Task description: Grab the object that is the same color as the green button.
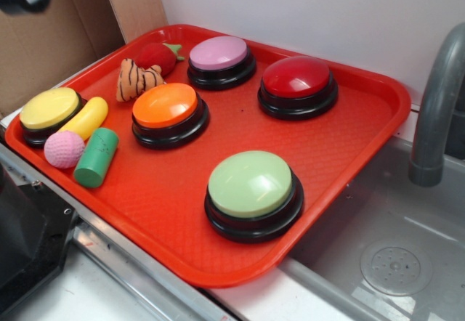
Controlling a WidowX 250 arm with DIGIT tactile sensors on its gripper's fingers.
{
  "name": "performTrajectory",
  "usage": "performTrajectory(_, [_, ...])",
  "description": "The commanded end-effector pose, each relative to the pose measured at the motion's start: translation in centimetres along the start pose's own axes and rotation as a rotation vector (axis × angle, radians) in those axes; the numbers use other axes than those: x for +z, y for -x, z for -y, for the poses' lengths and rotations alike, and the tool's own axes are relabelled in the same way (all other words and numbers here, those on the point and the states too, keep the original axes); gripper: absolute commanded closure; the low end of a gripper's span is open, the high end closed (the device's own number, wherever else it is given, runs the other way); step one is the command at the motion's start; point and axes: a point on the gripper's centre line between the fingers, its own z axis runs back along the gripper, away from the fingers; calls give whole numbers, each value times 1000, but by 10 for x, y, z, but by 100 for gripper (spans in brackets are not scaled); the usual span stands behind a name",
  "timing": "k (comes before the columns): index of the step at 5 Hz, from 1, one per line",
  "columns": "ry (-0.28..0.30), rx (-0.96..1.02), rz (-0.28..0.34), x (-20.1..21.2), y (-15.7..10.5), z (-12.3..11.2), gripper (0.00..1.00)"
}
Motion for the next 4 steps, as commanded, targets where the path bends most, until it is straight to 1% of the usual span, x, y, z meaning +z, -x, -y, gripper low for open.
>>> performTrajectory(1, [-35,303,-6,-66,-7,-18,0])
performTrajectory(2, [-74,396,-38,-96,-6,-18,0])
performTrajectory(3, [-139,467,-66,-127,-6,-21,0])
performTrajectory(4, [-152,510,-82,-146,-5,-25,0])
